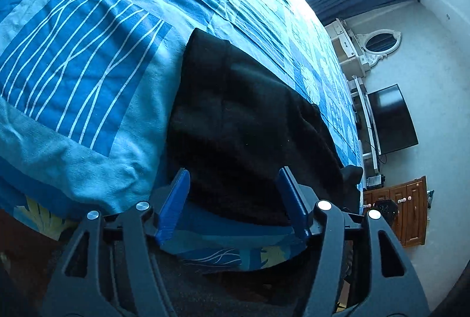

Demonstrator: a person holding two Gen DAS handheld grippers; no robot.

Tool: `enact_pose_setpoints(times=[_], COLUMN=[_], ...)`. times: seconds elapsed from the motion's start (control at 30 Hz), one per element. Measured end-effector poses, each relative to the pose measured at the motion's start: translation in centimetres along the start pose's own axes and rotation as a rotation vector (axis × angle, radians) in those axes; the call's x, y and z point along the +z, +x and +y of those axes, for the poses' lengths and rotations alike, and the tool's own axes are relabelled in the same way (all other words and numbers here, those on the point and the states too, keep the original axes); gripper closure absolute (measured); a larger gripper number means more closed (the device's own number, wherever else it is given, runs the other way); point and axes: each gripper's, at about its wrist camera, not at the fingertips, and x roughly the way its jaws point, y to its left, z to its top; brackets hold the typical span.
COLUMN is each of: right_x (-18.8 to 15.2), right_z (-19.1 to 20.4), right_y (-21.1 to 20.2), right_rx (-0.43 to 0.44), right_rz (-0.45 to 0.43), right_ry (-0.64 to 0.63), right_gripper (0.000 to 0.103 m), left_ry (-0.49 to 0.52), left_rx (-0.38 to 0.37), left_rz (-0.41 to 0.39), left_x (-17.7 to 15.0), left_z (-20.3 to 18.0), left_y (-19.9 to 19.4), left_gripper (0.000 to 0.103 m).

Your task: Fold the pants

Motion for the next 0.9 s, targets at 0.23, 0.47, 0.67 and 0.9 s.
enact_pose_setpoints(times=[0.23, 0.47, 0.67, 0.9], right_x=[-0.5, -0.4, -0.4, -0.8], right_z=[0.0, 1.3, 2.9, 2.1], right_y=[1.5, 2.9, 3.4, 1.8], right_rx=[0.173, 0.148, 0.032, 0.117], right_rz=[-0.01, -0.076, -0.119, -0.149], right_ry=[0.169, 0.193, 0.158, 0.248], right_gripper=[0.04, 0.039, 0.07, 0.092], left_ry=[-0.067, -0.203, -0.23, -0.204], left_rx=[-0.014, -0.017, 0.072, 0.072], left_rz=[0.009, -0.028, -0.037, -0.066], left_x=[0.4, 1.3, 1.6, 1.1], left_z=[-0.5, 0.6, 1.2, 0.2], left_y=[2.4, 3.5, 4.0, 1.7], left_gripper=[0.041, 0.041, 0.088, 0.095])
